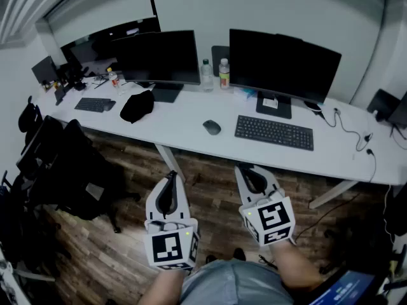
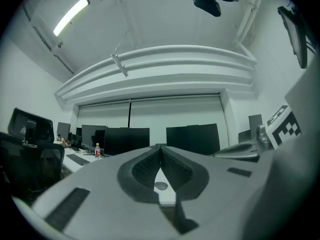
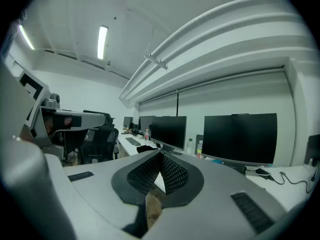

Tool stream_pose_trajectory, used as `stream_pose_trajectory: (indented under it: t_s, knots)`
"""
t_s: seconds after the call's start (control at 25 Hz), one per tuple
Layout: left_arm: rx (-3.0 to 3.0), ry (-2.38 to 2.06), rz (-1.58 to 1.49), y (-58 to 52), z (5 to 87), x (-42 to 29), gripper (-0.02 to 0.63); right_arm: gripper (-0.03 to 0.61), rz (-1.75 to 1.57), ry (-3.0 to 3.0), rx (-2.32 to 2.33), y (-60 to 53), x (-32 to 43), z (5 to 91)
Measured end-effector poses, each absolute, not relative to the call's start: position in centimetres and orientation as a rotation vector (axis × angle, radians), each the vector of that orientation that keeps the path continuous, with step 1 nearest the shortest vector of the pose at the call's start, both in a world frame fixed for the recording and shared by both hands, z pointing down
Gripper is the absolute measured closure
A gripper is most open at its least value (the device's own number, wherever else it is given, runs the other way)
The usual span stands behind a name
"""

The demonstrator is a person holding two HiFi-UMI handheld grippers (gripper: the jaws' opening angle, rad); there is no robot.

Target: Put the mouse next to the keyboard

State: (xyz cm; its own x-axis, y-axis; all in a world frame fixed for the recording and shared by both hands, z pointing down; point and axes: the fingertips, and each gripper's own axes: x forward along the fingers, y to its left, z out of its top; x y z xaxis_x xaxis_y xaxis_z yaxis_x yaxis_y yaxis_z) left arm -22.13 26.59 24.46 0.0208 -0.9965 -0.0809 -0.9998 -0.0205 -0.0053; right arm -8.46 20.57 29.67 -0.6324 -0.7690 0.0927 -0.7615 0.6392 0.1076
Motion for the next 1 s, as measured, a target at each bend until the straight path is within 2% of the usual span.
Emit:
stream_pose_trajectory:
  t_s: [0.4,0.44,0.48,0.52,1.0]
  knots:
    - [-2.254,2.130,0.076,26.9,25.3,-23.1,0.609,0.564,-0.058,-2.729,1.291,21.4,-10.0,30.2]
    - [-2.262,2.122,0.075,26.9,25.4,-23.4,0.609,0.518,-0.039,-2.740,1.271,21.5,-10.4,30.5]
    - [-2.269,2.116,0.074,26.9,25.6,-23.6,0.609,0.381,-0.024,-2.748,1.252,21.6,-10.9,30.7]
    - [-2.275,2.112,0.074,27.0,25.9,-23.9,0.609,0.353,-0.022,-2.746,1.247,21.7,-11.2,30.8]
    - [-2.361,2.092,0.025,24.0,28.7,-24.8,0.609,0.360,-0.078,-2.671,1.282,19.0,-12.5,31.8]
